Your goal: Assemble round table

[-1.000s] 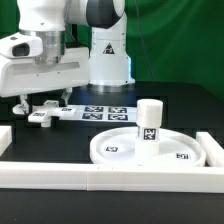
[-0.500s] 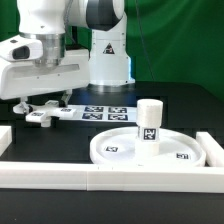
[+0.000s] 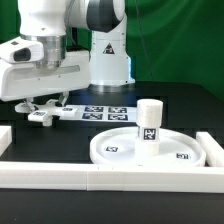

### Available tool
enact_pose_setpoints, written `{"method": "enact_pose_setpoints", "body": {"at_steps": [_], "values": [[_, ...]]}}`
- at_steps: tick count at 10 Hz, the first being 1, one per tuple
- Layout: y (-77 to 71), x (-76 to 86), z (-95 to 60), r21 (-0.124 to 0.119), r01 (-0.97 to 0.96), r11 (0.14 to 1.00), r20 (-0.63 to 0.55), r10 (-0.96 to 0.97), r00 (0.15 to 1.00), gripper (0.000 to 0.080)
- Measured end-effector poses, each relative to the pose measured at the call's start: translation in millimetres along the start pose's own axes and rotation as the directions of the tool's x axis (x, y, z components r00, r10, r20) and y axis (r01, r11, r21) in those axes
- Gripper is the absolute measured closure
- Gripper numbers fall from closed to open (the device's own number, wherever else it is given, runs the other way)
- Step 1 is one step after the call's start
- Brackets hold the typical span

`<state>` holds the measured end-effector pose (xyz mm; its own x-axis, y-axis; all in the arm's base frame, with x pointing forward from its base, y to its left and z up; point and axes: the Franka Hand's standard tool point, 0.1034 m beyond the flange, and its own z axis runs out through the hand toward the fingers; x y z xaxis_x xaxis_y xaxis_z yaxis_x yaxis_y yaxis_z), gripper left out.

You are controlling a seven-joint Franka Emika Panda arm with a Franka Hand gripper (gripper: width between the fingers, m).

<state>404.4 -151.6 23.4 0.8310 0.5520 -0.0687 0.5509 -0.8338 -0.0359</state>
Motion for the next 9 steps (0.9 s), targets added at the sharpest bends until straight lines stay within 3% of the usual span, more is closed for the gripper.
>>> {"method": "enact_pose_setpoints", "body": {"at_steps": [3, 7, 9], "values": [[-15.2, 23.3, -18.9, 0.017, -0.029, 0.999, -0.002, 0.029, 1.000, 0.0353], [-59.0, 88.2, -70.1, 0.003, -0.144, 0.990, -0.063, 0.144, 0.988, 0.0353], [-79.8, 120.3, -93.0, 0.019, -0.193, 0.981, -0.060, 0.194, 0.979, 0.0353]]}}
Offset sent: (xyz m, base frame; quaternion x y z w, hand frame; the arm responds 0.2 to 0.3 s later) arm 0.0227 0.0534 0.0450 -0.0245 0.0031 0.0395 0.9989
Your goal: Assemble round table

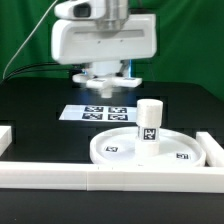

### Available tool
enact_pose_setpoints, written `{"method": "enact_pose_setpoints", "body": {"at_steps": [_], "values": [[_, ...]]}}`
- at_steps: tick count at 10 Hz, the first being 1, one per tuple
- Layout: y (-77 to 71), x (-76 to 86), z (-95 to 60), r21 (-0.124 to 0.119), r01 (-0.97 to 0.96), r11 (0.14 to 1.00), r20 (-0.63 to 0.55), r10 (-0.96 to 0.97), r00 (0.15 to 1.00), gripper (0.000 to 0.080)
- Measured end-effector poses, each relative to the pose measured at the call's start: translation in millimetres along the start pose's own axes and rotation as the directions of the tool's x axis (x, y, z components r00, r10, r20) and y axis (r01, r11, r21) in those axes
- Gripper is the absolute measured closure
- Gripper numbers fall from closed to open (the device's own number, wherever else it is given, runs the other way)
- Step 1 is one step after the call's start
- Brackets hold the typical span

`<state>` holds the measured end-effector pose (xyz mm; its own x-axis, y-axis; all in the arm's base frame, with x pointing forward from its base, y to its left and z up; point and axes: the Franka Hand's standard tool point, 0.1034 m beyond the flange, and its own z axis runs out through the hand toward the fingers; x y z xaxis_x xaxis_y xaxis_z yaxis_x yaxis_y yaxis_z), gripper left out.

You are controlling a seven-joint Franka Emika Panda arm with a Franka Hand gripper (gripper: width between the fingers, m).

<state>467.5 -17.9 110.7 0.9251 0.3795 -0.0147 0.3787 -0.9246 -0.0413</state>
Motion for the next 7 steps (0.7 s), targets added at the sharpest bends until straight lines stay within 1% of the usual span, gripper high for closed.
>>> {"method": "enact_pose_setpoints", "body": {"at_steps": [1, 2, 3, 4, 5, 7], "values": [[-5.7, 15.3, -10.9, 0.013, -0.021, 1.000, 0.015, 0.021, 1.000, 0.0353], [-9.3, 32.0, -17.4, 0.010, -0.085, 0.996, 0.009, 0.085, 0.996, 0.0353], [-16.6, 51.1, -17.4, 0.004, -0.145, 0.989, 0.019, 0.145, 0.989, 0.0353], [-23.8, 63.2, -10.2, -0.023, -0.180, 0.983, 0.079, 0.181, 0.980, 0.0351], [-26.5, 69.7, -2.6, -0.029, -0.183, 0.983, 0.096, 0.185, 0.978, 0.0351], [-24.1, 68.5, -4.1, -0.029, -0.182, 0.983, 0.092, 0.184, 0.979, 0.0351]]}}
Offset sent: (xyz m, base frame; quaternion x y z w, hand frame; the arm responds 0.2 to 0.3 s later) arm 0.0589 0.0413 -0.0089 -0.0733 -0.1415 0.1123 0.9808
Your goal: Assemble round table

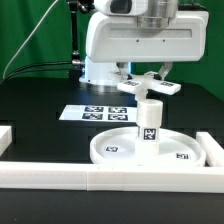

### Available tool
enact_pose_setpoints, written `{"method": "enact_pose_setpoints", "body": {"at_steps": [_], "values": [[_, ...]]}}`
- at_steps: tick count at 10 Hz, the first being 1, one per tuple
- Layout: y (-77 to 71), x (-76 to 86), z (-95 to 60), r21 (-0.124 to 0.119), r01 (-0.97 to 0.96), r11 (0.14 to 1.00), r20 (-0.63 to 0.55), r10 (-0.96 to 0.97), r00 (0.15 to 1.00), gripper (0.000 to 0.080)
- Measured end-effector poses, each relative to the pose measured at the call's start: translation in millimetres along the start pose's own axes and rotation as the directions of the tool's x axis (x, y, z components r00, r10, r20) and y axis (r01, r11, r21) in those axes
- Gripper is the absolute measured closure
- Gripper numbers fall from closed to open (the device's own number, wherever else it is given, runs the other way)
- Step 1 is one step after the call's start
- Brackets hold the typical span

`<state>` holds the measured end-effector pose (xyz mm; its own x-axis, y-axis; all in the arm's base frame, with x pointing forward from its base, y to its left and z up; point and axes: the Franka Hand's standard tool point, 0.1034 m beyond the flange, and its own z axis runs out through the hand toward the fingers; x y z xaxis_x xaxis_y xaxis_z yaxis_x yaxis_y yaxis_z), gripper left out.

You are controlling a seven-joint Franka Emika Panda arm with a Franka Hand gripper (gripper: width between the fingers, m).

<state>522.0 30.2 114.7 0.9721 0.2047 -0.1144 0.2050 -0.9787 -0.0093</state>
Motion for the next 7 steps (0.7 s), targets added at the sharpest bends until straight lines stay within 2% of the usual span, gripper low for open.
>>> {"method": "enact_pose_setpoints", "body": {"at_steps": [2, 3, 4, 6, 7], "values": [[-0.3, -0.3, 1.1, 0.000, 0.001, 1.000, 0.002, -0.001, 1.000, 0.0351], [-1.5, 3.2, -3.7, 0.006, 0.003, 1.000, -0.006, -0.003, 1.000, 0.0351], [-4.3, 11.1, -10.9, 0.011, 0.006, 1.000, -0.025, -0.006, 1.000, 0.0351], [-10.4, 30.3, -28.7, 0.007, 0.027, 1.000, -0.061, -0.027, 0.998, 0.0351], [-9.9, 28.8, -26.1, 0.007, 0.026, 1.000, -0.058, -0.025, 0.998, 0.0351]]}}
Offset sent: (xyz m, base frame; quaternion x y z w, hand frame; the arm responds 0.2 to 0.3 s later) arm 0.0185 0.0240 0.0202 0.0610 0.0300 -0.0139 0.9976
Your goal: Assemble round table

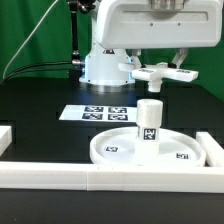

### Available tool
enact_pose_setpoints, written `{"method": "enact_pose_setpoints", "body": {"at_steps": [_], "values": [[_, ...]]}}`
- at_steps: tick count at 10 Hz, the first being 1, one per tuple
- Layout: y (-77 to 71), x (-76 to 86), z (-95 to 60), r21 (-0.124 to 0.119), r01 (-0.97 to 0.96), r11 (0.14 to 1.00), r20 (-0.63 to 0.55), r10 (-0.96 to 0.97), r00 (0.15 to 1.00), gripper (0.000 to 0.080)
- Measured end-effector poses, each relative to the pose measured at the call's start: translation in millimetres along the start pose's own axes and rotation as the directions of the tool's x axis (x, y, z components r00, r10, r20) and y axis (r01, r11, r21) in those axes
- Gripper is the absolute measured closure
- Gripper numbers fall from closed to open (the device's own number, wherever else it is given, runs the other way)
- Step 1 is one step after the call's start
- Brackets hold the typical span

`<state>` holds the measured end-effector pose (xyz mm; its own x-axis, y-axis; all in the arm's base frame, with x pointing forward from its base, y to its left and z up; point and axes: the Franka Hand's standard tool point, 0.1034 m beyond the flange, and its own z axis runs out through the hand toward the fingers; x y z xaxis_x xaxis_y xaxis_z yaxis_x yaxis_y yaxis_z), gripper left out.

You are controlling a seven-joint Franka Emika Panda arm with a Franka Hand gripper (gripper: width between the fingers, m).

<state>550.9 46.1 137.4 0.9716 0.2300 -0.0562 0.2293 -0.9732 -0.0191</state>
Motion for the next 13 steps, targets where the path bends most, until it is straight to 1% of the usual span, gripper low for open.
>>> {"method": "enact_pose_setpoints", "body": {"at_steps": [3, 4, 5, 7, 9, 11, 13], "values": [[0.3, -1.0, 2.5, 0.000, 0.001, 1.000, 0.004, -0.001, 1.000, 0.0351], [4.0, -0.9, 7.6, -0.001, 0.040, 0.999, 0.004, -0.040, 0.999, 0.0351], [6.6, 1.2, 8.8, -0.002, 0.052, 0.999, 0.004, -0.052, 0.999, 0.0351], [7.1, 3.3, 8.9, -0.003, 0.051, 0.999, 0.002, -0.051, 0.999, 0.0351], [6.9, 3.4, 13.3, -0.003, 0.052, 0.999, 0.004, -0.052, 0.999, 0.0351], [7.5, 8.3, 15.2, -0.012, 0.056, 0.998, -0.022, -0.057, 0.998, 0.0351], [8.0, 9.9, 21.4, -0.016, 0.075, 0.997, -0.028, -0.075, 0.997, 0.0351]]}}
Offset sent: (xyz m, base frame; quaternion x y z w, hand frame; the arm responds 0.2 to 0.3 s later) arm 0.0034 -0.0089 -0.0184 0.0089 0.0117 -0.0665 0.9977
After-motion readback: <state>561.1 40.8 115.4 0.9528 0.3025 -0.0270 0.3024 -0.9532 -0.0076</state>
